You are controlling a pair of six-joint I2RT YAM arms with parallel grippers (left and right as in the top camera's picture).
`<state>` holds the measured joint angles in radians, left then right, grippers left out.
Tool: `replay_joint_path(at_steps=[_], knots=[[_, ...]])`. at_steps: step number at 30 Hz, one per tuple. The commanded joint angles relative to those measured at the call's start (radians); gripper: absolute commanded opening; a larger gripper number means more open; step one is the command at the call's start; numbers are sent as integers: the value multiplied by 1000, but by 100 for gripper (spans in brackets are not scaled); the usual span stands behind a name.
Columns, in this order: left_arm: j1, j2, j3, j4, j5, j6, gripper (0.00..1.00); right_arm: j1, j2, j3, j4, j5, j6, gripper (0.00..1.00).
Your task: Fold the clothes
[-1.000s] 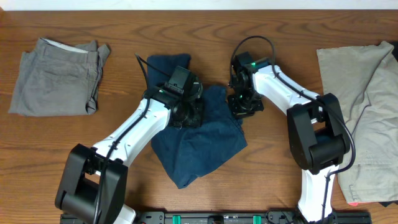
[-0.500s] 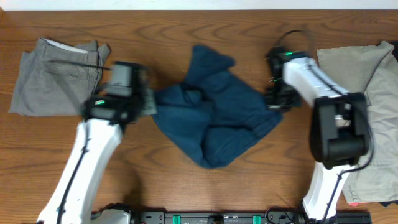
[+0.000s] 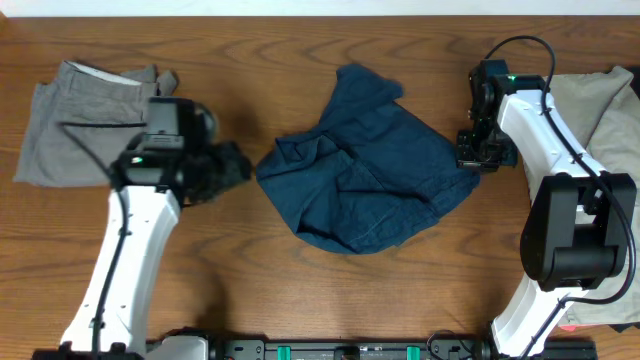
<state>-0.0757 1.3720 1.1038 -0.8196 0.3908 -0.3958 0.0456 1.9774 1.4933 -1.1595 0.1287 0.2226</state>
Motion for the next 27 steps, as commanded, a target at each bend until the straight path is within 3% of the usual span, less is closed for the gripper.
replay_joint_path(at_steps=[1,4,8,13,14,17,18,22,27], knots=[[-92,36,-2,-34,76,-10,54,6,-8,13,-6,0,-14,1],[-177,81,-4,-39,48,-10,64,4,-8,13,-10,2,-14,1],[-293,151,-4,-32,-114,-2,80,4,-8,13,-11,2,-14,1],[-391,236,-4,-16,-199,-2,80,4,-8,13,-13,1,-14,1],[-402,254,-4,-8,-212,-2,74,4,-8,13,-16,1,-14,1],[-413,294,-4,19,-325,-2,13,4,-8,13,-49,-6,-14,1],[-406,301,-4,35,-402,-2,6,4,-8,13,-68,-6,-14,1],[-314,299,39,112,-623,-2,6,4,-8,13,-192,-10,1,1],[-113,300,208,220,-593,-2,6,4,-8,13,-292,-18,1,1]])
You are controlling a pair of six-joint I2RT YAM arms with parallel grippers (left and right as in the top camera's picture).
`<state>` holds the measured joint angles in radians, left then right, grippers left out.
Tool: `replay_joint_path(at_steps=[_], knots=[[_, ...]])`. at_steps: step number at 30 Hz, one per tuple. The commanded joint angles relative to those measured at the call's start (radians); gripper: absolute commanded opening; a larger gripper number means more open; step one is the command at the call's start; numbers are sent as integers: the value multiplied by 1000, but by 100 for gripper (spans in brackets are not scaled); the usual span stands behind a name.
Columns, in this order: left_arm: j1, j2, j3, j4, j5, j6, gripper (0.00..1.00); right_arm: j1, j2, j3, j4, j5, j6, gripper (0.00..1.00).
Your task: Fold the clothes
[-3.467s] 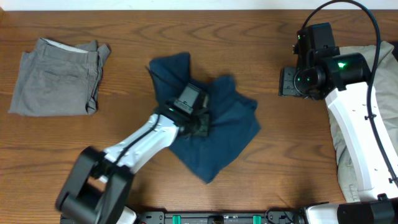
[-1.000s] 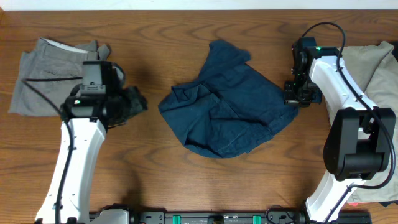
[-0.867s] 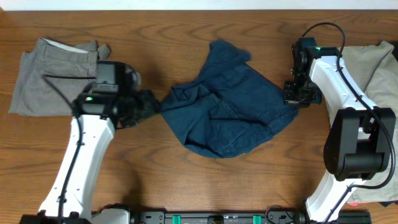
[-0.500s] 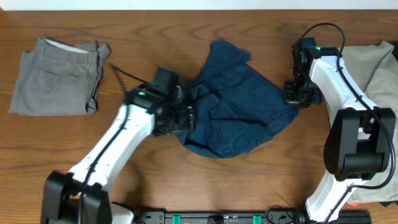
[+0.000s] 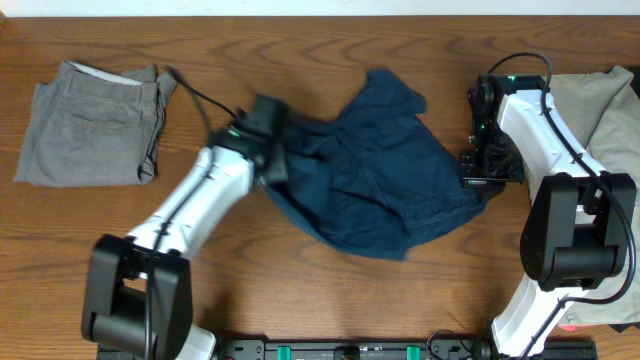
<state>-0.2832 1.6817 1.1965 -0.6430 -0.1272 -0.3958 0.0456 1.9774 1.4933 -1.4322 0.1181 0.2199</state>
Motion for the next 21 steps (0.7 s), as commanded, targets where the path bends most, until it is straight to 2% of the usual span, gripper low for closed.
replay_joint_path(at_steps=[1,4,5,6,8,9,13,17,21], knots=[[134,-10,151,80,-22,-1,6,6,-8,13,-23,-28,3,1],[220,-10,213,188,151,2,8,21,-8,13,-26,-147,-53,2],[241,-10,218,219,204,2,15,30,-8,13,-23,-195,-89,3],[261,-10,219,240,253,2,31,40,-8,13,-18,-233,-116,4],[285,-8,219,216,315,1,86,66,-8,13,-3,-281,-148,6],[290,-8,219,177,336,1,97,77,-8,13,5,-281,-148,8],[289,-8,219,-98,350,1,98,116,-8,13,47,-279,-147,25],[266,-8,201,-338,362,-6,98,118,-8,13,117,-279,-146,29],[218,-8,145,-395,378,-6,98,108,-9,19,199,-271,-122,29]])
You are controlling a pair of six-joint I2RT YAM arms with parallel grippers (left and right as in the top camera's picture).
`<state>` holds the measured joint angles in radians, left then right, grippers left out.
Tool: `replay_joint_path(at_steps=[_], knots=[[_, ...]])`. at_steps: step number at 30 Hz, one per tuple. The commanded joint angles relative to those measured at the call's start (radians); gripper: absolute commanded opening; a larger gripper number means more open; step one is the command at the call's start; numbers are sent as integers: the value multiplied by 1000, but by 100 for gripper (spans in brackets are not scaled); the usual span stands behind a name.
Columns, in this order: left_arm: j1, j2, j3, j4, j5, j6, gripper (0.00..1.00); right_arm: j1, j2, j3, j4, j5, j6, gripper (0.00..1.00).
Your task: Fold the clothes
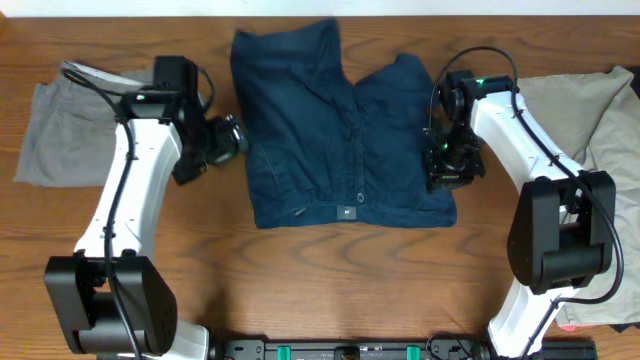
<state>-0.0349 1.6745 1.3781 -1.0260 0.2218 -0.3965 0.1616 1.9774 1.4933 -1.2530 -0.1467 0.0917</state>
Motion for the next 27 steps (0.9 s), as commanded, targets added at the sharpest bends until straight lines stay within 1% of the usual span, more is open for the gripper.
replay_joint_path(at_steps=[1,7,11,15,17,18,19,21,22,24,25,27], knots=[[-42,0,-53,-6,29,-6,98,-11,-9,26,29,2,11,30],[-115,22,-187,101,29,-75,98,-27,-24,80,29,118,35,30],[-124,51,-241,156,28,-96,98,-37,-54,96,31,190,50,30],[-124,79,-283,219,-1,-100,98,-52,-82,98,34,215,50,30],[-124,96,-296,239,-1,-115,100,-60,-92,98,36,223,50,30],[-124,105,-298,248,0,-115,94,-64,-95,98,39,225,50,30],[-124,115,-299,255,0,-114,86,-67,-99,98,40,225,50,30],[-124,135,-300,269,5,-114,64,-72,-102,98,47,225,50,31],[-124,142,-300,274,8,-114,57,-74,-102,98,50,225,50,31],[-124,154,-301,283,7,-113,51,-77,-102,98,55,225,50,31],[-124,158,-301,286,6,-103,45,-77,-102,98,57,225,50,30],[-123,160,-301,288,6,-68,26,-77,-102,98,61,225,50,30]])
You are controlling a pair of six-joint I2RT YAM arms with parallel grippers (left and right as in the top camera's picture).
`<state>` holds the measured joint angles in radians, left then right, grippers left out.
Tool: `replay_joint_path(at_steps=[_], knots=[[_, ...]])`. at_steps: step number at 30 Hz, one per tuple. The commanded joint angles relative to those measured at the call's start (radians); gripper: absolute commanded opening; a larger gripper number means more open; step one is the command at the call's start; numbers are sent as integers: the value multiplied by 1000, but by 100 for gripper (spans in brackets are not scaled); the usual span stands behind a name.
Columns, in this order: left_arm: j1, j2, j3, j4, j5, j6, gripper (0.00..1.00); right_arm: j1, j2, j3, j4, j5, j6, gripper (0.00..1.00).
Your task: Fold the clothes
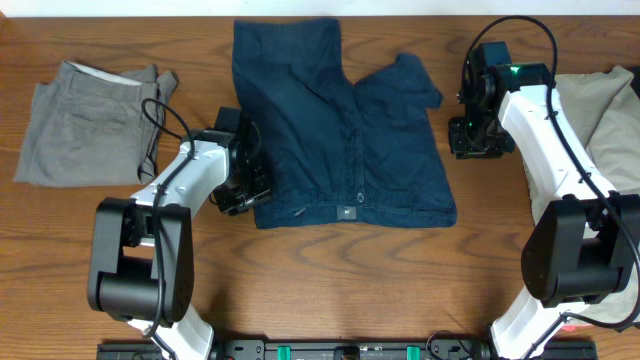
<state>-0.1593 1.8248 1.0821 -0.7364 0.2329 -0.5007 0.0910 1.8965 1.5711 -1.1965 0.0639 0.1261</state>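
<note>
Dark blue denim shorts lie spread flat in the middle of the table, waistband toward the front edge, one leg reaching the back edge and the other creased at its end. My left gripper sits at the shorts' front left corner by the waistband; its fingers cannot be made out. My right gripper hovers just off the shorts' right edge, its state hidden under the arm.
Folded grey trousers rest at the back left. A pile of beige clothes lies at the right edge, under the right arm. The wooden table runs bare along the front.
My left gripper moved from beside the shorts' upper left edge down to their front left corner. My right gripper moved from on the shorts' right side to just outside their right edge.
The shorts lay crumpled mid-table with the right gripper at their right edge and the left arm beside them. Then the left gripper was on their upper left part. Then they lay spread flat between both grippers, which have since shifted along the edges.
</note>
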Motion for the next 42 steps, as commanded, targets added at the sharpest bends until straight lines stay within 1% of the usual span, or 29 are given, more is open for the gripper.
replay_joint_path(at_steps=[1,2,5,9,12,15,18,20,21,22,23,24,26,28,30,32,35,37,40,42], knots=[[2,10,-5,-2,-5,62,11,-7,-21,20,5,14,16,30],[4,10,-5,-2,-5,88,6,-7,-21,20,6,14,16,30],[17,10,-4,-8,-5,157,6,-7,-21,20,6,14,16,31],[61,5,14,-39,-6,189,6,-7,-21,19,5,14,16,31],[122,-8,63,-77,-92,193,6,-7,-21,19,3,14,16,30],[199,-17,177,-127,-243,193,6,-7,-21,19,3,14,16,30],[274,-17,321,-158,-259,176,6,-6,-21,19,4,11,31,30],[309,-17,412,-168,-236,171,6,-5,-21,19,8,-18,30,30],[321,-17,453,-172,-198,171,10,-5,-21,19,11,-41,29,30],[327,-17,477,-175,-155,171,41,-5,-21,19,17,-67,23,33],[329,-17,494,-185,-108,171,73,-3,-20,18,27,-111,-8,34],[328,-17,502,-203,-78,171,98,-2,-20,18,35,-160,-44,35],[320,-16,499,-276,-26,171,98,8,-17,18,51,-274,-130,39],[301,-15,476,-367,20,170,98,26,-12,18,62,-335,-192,40],[270,-15,434,-436,57,171,98,55,-4,17,84,-345,-240,43],[231,-15,378,-467,68,171,98,90,6,16,114,-341,-293,47],[171,-15,281,-454,83,159,98,147,23,5,185,-322,-346,52],[126,-15,211,-417,122,159,98,183,38,-10,236,-299,-361,56],[69,-15,137,-354,177,159,98,226,70,-27,270,-300,-409,57],[29,-15,99,-317,182,155,98,254,97,-28,277,-300,-429,59]])
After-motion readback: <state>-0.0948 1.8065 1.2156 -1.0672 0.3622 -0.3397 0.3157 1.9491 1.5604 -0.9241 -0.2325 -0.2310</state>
